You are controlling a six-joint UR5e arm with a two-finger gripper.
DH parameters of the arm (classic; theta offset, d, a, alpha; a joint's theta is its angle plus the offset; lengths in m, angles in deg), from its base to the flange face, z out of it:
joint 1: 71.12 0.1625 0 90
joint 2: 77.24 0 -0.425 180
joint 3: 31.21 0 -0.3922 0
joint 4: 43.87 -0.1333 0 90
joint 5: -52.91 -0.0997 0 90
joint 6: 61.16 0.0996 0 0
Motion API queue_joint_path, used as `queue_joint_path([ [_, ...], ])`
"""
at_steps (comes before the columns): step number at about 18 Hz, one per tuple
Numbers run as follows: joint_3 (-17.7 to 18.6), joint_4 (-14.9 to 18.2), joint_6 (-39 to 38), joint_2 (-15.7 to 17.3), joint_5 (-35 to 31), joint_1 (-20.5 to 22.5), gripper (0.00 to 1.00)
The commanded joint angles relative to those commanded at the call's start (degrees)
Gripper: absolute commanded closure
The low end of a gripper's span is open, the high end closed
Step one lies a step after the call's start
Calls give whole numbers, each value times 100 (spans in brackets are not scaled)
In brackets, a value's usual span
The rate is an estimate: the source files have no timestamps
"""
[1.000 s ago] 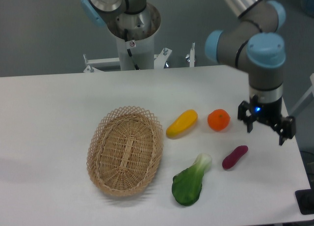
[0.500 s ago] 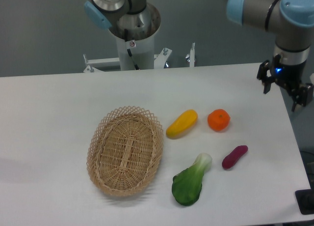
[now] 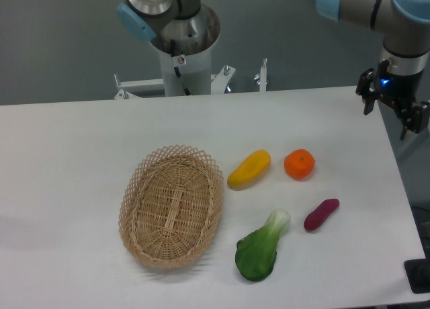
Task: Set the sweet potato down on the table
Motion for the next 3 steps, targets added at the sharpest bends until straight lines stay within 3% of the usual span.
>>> queue_joint_path([
  [3,0,-9,-18,0,62,-9,0],
])
